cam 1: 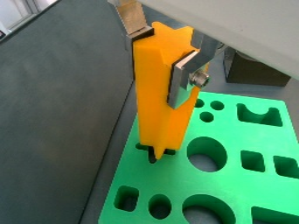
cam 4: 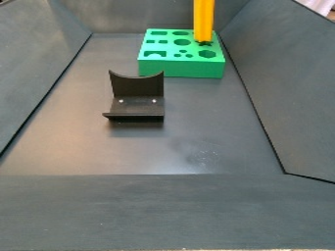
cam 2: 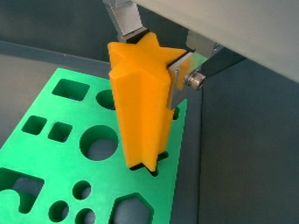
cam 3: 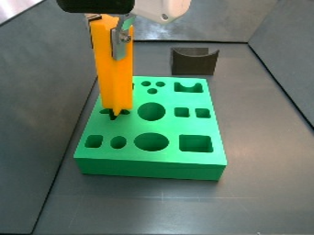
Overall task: Pick up the star object. Move up. Place the star object on the fixture. Regrasp the star object. Move to above the board. Insert the star object.
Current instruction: Insert the star object.
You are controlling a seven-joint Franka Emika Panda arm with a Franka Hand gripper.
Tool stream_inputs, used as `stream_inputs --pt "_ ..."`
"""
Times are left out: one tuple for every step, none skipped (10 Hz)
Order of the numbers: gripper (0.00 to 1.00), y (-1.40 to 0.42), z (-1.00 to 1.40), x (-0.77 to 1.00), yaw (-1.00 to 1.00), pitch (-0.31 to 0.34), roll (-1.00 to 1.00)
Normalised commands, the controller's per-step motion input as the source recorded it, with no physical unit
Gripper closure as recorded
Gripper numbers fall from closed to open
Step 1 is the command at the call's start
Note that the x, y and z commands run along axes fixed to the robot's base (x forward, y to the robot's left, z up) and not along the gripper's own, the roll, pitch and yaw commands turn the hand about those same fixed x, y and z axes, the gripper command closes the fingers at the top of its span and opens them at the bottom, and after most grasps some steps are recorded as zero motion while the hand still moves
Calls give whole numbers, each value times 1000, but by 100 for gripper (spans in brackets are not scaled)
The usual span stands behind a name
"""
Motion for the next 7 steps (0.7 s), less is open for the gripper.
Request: stream_inputs --pt "100 0 0 -23 -60 0 0" --pt "100 0 -46 -26 -63 0 0" --pt "100 0 -126 -74 -74 0 37" --pt "100 0 -163 -86 -89 23 66" --pt "100 0 -146 -63 -89 0 44" --pt "100 -23 -174 -51 -246 13 54" --pt "100 -49 -177 0 -283 0 10"
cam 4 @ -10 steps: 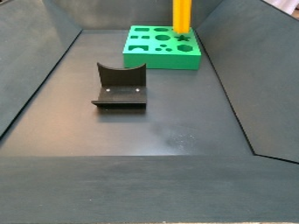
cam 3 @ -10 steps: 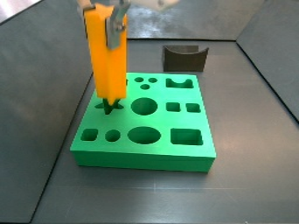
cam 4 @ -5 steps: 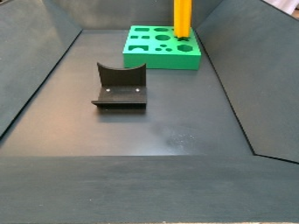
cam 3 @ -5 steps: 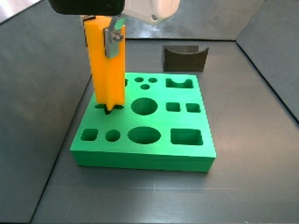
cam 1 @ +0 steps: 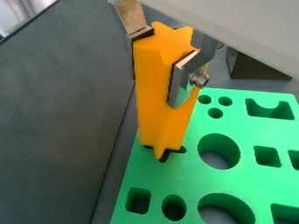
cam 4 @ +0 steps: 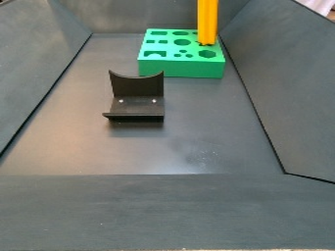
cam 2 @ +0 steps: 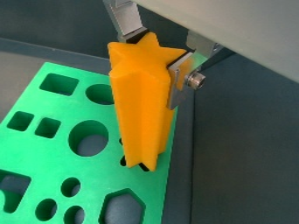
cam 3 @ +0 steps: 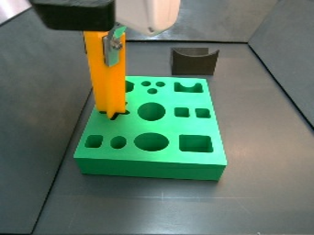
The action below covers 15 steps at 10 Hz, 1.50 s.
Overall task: Pick up the star object. Move up. Place the star object on the fixture. Regrasp the star object. Move to above the board. Insert the star object.
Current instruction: Insert the star object.
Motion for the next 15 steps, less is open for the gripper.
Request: stream_inputs --pt "100 -66 -200 0 -277 0 0" --pt "100 -63 -186 0 -226 0 0" --pt "100 -51 -191 0 -157 -13 0" --pt "100 -40 -237 3 -146 -36 0" --pt "100 0 -269 26 -63 0 0" --pt "100 0 -206 29 0 0 14" --pt "100 34 -203 34 71 0 4" --pt "100 0 -151 26 34 0 0" --pt "100 0 -134 54 34 0 0" --pt "100 0 -123 63 23 1 0" --pt "100 0 -54 40 0 0 0" --pt "100 0 -69 154 0 7 0" --pt "100 0 -63 189 0 11 0" --pt "100 0 -57 166 0 19 0" --pt "100 66 -74 154 14 34 0"
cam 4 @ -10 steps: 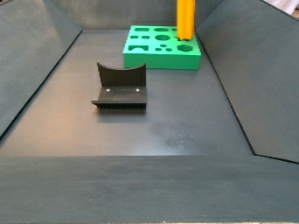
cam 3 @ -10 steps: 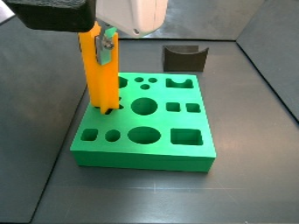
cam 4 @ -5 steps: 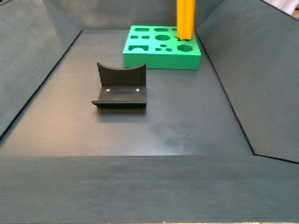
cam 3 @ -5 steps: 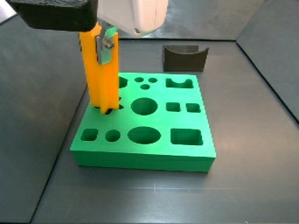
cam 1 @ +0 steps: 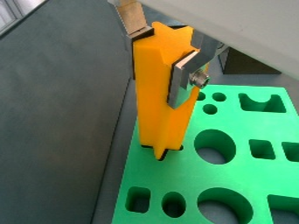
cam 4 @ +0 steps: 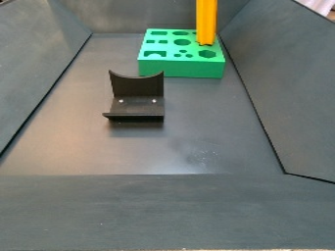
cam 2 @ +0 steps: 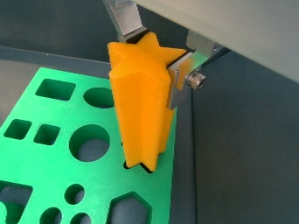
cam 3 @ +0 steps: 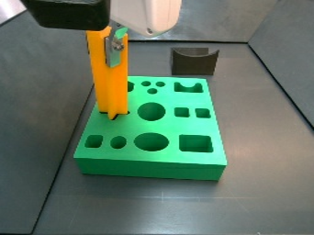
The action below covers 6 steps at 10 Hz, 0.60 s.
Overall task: Pick up the star object. Move up. Place the star object on the fixture. Regrasp the star object. Move to above the board. Insert the star object.
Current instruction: Insert the star object.
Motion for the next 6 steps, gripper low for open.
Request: stream_inputs --pt "100 0 -14 11 0 0 0" --pt "100 0 -77 9 0 0 0" --pt "100 0 -200 17 0 0 0" --pt "100 0 -486 37 -31 0 -30" --pt "100 0 -546 0 -129 0 -50" --pt "100 0 -406 0 -151 0 -43"
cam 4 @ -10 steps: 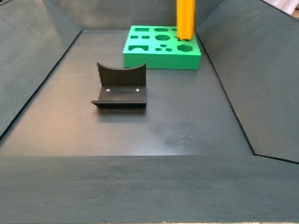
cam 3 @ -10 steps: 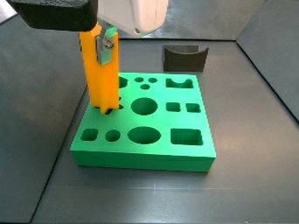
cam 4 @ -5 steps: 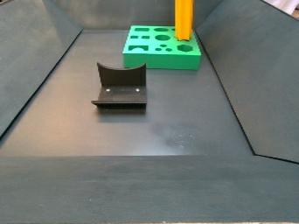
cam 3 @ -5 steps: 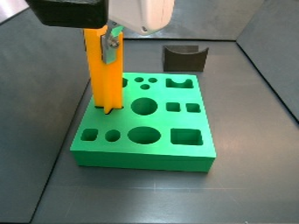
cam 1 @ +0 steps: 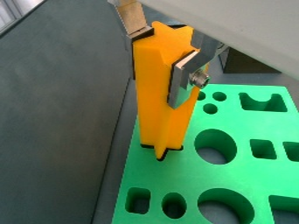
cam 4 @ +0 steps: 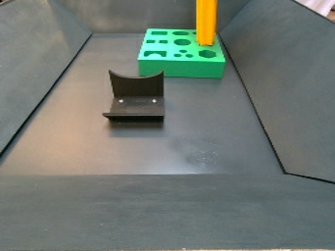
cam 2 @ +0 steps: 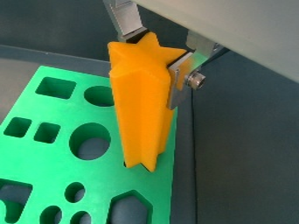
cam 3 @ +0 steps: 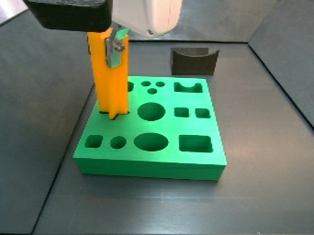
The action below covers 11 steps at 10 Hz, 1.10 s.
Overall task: Pick up the star object. Move up. Place the star object on the fixture. Regrasp the star object. Move to above the board. Insert the star object.
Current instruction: Insert the star object.
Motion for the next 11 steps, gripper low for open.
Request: stream_inputs --pt "100 0 -243 100 -29 -11 -63" --pt "100 -26 -280 134 -14 -34 -73" --pt "100 -34 -420 160 -71 -57 -121" --pt "100 -29 -494 111 -71 -69 -110" --pt "100 0 -677 46 -74 -114 -139" --pt "100 0 -677 3 -103 -169 -184" --pt "100 0 -757 20 -77 -153 -149" --pt "100 0 -983 0 0 -131 -11" --pt "100 0 -954 0 0 -140 -26" --pt "100 0 -900 0 11 -131 -69" --pt "100 0 -889 0 71 -110 -94"
